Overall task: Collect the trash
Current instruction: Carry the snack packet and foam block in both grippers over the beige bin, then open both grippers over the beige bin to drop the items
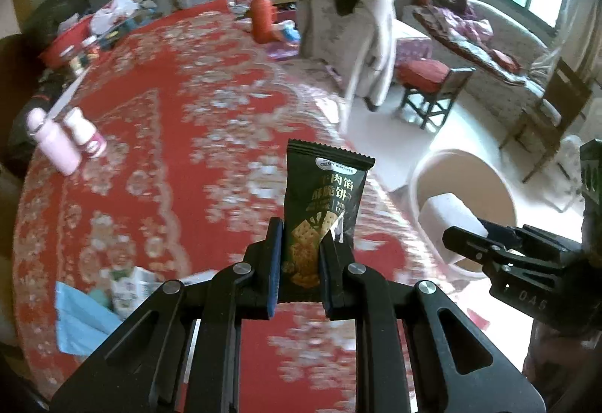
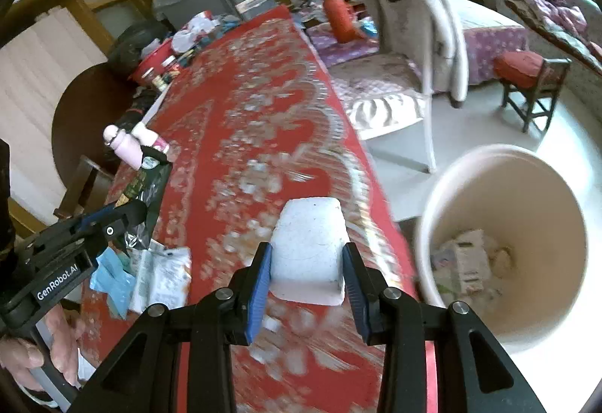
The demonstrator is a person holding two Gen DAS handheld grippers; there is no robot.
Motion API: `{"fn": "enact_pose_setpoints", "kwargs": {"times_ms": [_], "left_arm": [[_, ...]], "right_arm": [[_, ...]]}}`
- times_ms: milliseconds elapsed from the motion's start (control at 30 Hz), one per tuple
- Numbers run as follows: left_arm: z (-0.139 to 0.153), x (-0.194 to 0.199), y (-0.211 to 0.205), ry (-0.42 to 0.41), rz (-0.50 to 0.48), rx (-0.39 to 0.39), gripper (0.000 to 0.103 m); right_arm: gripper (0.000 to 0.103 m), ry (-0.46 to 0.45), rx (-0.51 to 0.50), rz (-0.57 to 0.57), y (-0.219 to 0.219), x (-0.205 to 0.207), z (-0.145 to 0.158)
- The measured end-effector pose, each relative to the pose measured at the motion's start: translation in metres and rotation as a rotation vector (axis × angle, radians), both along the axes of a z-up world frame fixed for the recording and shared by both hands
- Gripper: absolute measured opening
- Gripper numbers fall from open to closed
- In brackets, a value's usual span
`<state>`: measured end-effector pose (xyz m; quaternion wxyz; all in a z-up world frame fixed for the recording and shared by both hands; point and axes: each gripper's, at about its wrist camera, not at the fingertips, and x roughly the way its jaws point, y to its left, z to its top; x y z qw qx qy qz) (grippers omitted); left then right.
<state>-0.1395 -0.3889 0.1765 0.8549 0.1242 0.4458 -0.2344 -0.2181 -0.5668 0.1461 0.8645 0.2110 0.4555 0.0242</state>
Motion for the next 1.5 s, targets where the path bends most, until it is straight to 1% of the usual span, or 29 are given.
{"fn": "enact_pose_setpoints", "kwargs": {"times_ms": [200, 333, 500, 700, 833, 1000, 1500], "left_arm": [[-0.007, -0.028, -0.049, 0.032, -0.058, -0.019, 0.015], [-0.013, -0.042, -0.077, 0.058, -0.080, -0.032, 0.015], [-0.024, -0.051, -0.106, 0.096, -0.098, -0.061, 0.015], [-0.045, -0.056, -0.141, 0.150, -0.109, -0.074, 0.015], [-0.058, -0.059, -0.158, 0.187, -0.105, -0.091, 0.015], [-0.070, -0.060, -0.173, 0.207, -0.095, -0.100, 0.015], [-0.080, -0.050, -0.176, 0.208, -0.059, -0.094, 0.015]], "right_arm": [[0.036, 0.014, -0.019, -0.055, -0.047, -0.037, 0.001], [0.036, 0.020, -0.027, -0.100, -0.080, -0.059, 0.000], [0.036, 0.023, -0.028, -0.175, -0.125, -0.084, -0.001], [0.036, 0.043, -0.015, -0.234, -0.162, -0.102, -0.011], [0.036, 0.065, -0.018, -0.231, -0.172, -0.105, -0.021], [0.036, 0.080, -0.035, -0.206, -0.176, -0.103, -0.029], [0.036, 0.104, -0.037, -0.172, -0.175, -0.086, -0.045]]}}
